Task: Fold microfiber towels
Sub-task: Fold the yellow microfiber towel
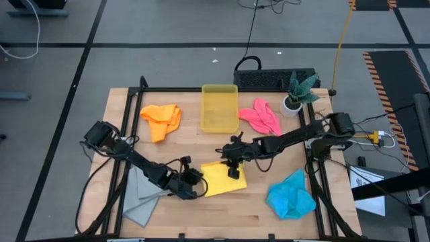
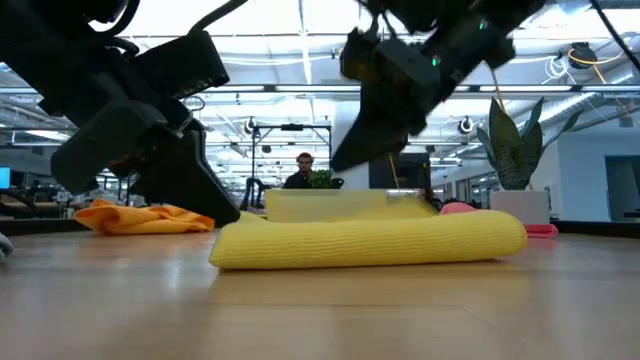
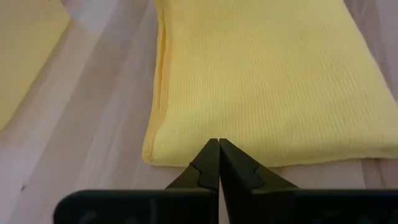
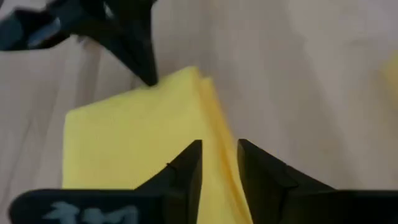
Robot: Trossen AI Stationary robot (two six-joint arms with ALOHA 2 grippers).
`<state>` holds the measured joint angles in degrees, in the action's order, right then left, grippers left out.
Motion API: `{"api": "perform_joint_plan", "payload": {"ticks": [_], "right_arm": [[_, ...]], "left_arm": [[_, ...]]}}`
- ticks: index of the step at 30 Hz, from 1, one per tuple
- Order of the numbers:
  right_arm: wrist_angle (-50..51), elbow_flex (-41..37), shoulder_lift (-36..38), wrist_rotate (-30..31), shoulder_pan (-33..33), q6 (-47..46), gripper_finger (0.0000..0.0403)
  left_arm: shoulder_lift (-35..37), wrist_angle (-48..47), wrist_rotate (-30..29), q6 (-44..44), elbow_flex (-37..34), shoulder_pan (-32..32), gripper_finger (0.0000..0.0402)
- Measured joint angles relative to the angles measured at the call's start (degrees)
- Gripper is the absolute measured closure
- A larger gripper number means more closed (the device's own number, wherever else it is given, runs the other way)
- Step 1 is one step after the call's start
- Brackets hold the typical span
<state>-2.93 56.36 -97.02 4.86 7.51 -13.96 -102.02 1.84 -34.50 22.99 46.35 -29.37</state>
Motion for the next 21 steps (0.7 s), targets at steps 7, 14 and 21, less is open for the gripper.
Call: {"api": "perform_joint_plan", "payload": {"ticks": [7,14,21], "right_arm": [[-0.4,-4.0,7.6,4.0,2.8,2.2,0.0287],[-26.4,-21.3,6.7,4.1,6.7,-5.9,0.0319],[-42.4,-29.8,0.0,7.2,6.1,-10.6,0.0373]], "left_arm": [[0.0,0.2,-2.5,0.0,0.0,-0.4,0.0398],[0.0,13.0,-1.7,-4.9,0.0,0.1,0.0398],[-0.7,5.4,2.6,-1.3,0.0,3.7,0.0396]]}}
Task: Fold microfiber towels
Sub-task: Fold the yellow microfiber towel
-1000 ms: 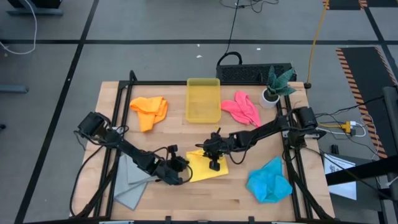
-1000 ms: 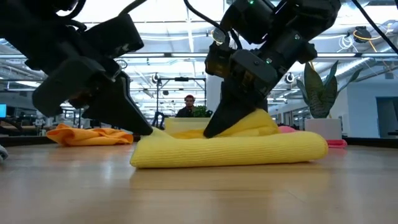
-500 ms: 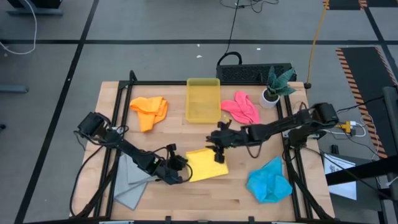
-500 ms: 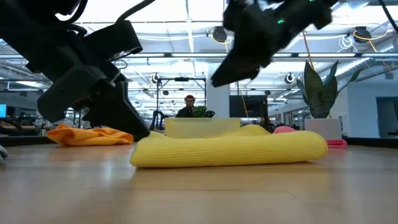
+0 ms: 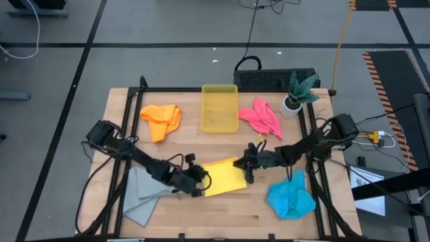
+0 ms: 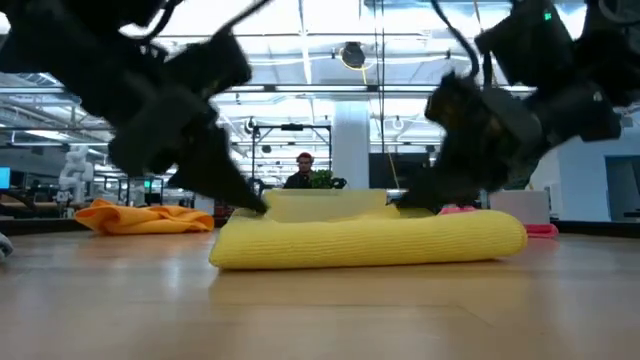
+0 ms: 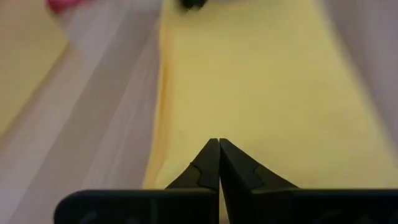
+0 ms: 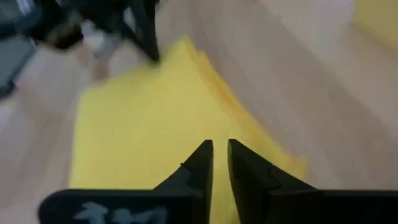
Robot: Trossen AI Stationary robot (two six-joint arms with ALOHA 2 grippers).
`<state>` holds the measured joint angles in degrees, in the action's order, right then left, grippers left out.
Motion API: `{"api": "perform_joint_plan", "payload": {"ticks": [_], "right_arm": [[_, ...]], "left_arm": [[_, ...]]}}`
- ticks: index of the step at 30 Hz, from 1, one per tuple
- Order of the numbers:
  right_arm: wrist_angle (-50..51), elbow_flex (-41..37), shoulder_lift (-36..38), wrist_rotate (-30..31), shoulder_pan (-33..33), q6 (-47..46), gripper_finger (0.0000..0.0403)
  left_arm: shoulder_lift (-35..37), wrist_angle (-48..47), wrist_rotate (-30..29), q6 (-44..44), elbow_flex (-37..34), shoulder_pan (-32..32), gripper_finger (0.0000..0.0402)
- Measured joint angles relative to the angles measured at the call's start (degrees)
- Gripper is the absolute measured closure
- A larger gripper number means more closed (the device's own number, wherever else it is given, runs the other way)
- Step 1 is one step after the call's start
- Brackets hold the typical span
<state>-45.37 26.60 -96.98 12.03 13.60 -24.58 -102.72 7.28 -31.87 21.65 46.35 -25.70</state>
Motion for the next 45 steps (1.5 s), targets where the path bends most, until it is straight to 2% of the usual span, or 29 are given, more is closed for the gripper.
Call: {"api": "perform_joint_plan", "payload": {"ticks": [5,10,12,17,20,27,33,39,45], "right_arm": [[2.5,0.1,-2.6,0.0,0.0,0.1,0.04],[7.1,-0.2,1.5,0.2,1.0,0.1,0.0402],[9.2,-0.2,4.3,1.1,2.1,0.2,0.0402],[7.0,0.0,8.8,2.8,5.5,1.1,0.0402],[5.4,0.7,8.6,0.0,7.0,2.5,0.0402],[5.3,3.5,2.3,-5.2,8.0,2.6,0.0402],[5.8,4.9,-2.4,-12.0,7.8,3.1,0.0403],[10.9,4.9,-2.5,-13.9,8.7,3.1,0.0403],[14.4,4.9,-0.4,-15.9,9.6,3.2,0.0403]], "left_arm": [[0.0,-7.2,-4.1,6.5,-0.3,0.4,0.0393],[0.0,-11.8,-4.6,9.1,-0.3,0.3,0.0392],[0.0,-11.9,-6.0,9.1,-0.4,-0.2,0.0398],[0.0,-7.1,-7.5,6.6,0.4,-1.9,0.039],[0.0,-2.9,-7.4,3.0,1.5,-2.5,0.039],[0.0,-2.0,-6.9,2.7,2.5,-2.3,0.0393],[-2.7,-1.3,-2.8,2.9,2.2,0.5,0.0397],[-6.5,-3.1,-2.3,5.5,2.1,2.3,0.0396],[-3.5,-5.4,-1.2,5.3,1.8,0.8,0.0389]]}}
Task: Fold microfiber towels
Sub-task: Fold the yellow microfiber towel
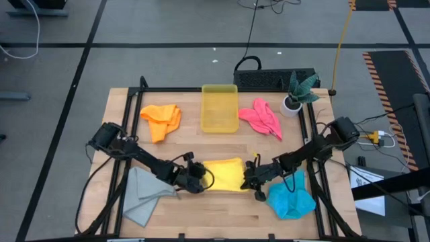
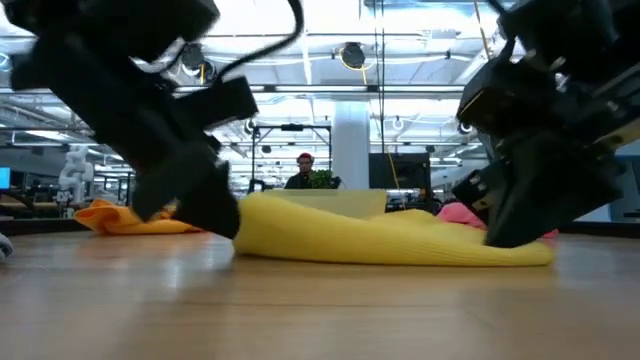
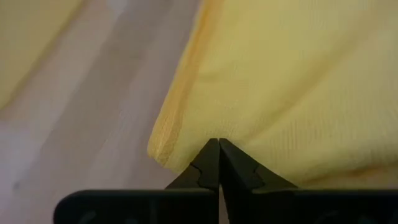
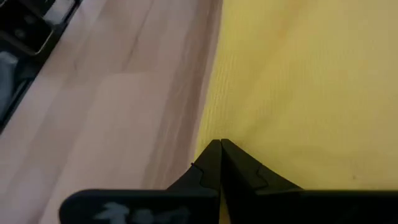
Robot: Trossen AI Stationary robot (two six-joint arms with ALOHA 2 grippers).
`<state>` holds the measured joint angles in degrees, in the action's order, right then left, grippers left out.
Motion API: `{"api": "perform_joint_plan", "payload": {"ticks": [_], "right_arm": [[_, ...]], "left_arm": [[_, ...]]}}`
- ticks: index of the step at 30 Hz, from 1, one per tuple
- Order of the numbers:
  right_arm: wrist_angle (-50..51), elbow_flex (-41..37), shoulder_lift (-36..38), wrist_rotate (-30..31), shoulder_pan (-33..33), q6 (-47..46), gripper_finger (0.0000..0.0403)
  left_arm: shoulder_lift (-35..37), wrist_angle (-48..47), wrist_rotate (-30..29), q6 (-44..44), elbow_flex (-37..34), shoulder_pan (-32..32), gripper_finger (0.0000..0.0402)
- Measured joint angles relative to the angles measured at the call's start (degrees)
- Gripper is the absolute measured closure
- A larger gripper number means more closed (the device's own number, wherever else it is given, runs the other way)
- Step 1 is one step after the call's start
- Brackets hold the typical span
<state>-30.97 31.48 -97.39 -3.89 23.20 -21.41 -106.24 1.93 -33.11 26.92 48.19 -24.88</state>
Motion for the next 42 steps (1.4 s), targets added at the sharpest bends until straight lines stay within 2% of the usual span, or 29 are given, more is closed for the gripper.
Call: {"api": "perform_joint_plan", "payload": {"ticks": [3,8,11,15,18,25,34,39,42], "right_arm": [[0.0,-0.1,2.1,-0.9,1.0,1.2,0.0403],[-7.8,-0.1,4.3,0.0,1.3,3.2,0.0403],[-11.4,0.0,4.4,5.6,0.2,2.5,0.0403],[-7.4,0.0,4.3,13.7,-1.9,0.7,0.0403],[-4.1,0.0,3.9,17.4,-3.6,-1.4,0.0403],[3.9,-1.0,3.3,17.5,-5.4,-5.4,0.0403],[4.5,-2.6,6.4,20.7,-4.7,-6.4,0.0403],[-1.6,-2.6,8.1,20.3,-3.0,-4.0,0.0403],[-7.0,-2.6,7.5,20.1,-1.8,-2.8,0.0403]], "left_arm": [[2.6,0.4,-1.3,-0.7,-0.1,-1.4,0.0387],[3.3,7.6,-2.8,-5.8,-0.1,-2.8,0.0398],[2.5,14.0,0.9,-9.4,0.1,-2.6,0.0393],[0.8,15.6,8.5,-12.5,0.0,-2.4,0.0396],[-0.1,14.4,9.6,-12.8,-0.1,-2.7,0.0397],[-1.9,9.4,10.9,-8.4,0.0,-3.0,0.0396],[-0.6,8.1,11.1,-7.7,0.0,-5.2,0.0387],[0.2,10.4,10.4,-9.4,0.9,-5.6,0.0398],[0.2,12.4,10.0,-10.5,0.8,-5.0,0.0392]]}}
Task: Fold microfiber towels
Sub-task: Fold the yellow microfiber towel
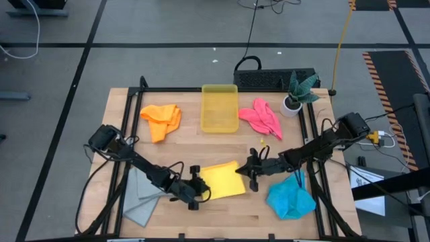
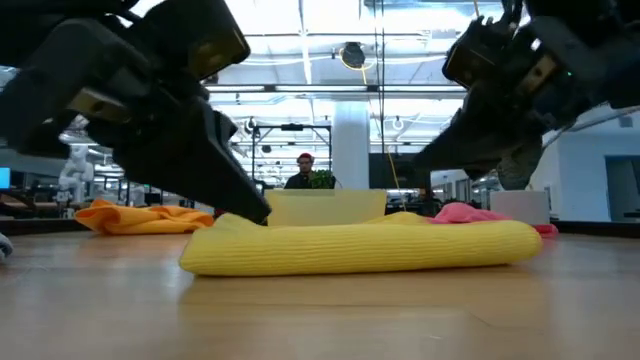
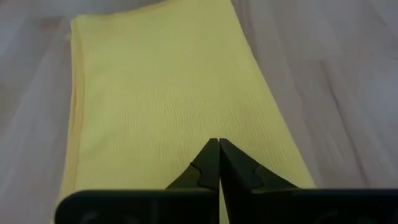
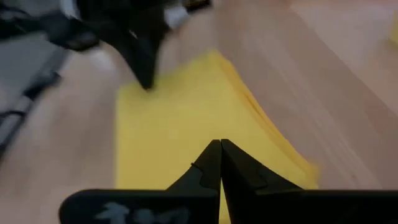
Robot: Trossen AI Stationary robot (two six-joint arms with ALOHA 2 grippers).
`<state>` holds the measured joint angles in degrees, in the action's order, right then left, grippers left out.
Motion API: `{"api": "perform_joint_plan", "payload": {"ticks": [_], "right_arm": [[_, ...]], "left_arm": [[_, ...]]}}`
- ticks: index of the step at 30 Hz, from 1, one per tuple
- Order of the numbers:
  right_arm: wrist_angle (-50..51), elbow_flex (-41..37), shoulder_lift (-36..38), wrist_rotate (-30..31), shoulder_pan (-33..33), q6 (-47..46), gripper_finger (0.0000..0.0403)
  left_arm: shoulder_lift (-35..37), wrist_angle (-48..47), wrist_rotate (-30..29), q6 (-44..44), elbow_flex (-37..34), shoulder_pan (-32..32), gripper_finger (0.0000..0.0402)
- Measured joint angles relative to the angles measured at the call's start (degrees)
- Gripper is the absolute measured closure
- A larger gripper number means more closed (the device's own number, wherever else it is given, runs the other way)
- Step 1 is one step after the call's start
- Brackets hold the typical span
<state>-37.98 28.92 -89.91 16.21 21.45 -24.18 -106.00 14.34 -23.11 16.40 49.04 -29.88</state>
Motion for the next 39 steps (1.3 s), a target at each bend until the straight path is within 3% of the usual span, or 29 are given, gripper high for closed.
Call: {"api": "perform_joint_plan", "payload": {"ticks": [12,20,25,29,35,39], "right_arm": [[-2.7,0.0,-8.8,-10.5,-0.4,1.3,0.0403],[-1.8,0.0,-3.9,-10.2,0.1,3.6,0.0403],[-7.7,0.5,-0.7,-10.3,3.2,7.4,0.0403],[-9.2,2.9,-2.2,-10.4,6.7,11.7,0.0401],[-4.8,7.4,-7.8,-10.4,7.9,10.0,0.0382],[3.2,8.8,-10.1,-10.2,6.1,6.3,0.0379]], "left_arm": [[0.0,-10.8,-2.6,8.3,0.0,2.2,0.0386],[3.7,-11.7,-8.5,6.2,0.1,-0.9,0.0398],[6.2,-10.7,-13.3,4.7,0.0,-2.6,0.0387],[6.4,-11.3,-13.5,4.9,0.0,-2.9,0.039],[6.3,-13.0,-17.0,8.7,-0.1,-0.5,0.0393],[5.5,-13.2,-12.7,11.0,-1.3,3.1,0.0395]]}}
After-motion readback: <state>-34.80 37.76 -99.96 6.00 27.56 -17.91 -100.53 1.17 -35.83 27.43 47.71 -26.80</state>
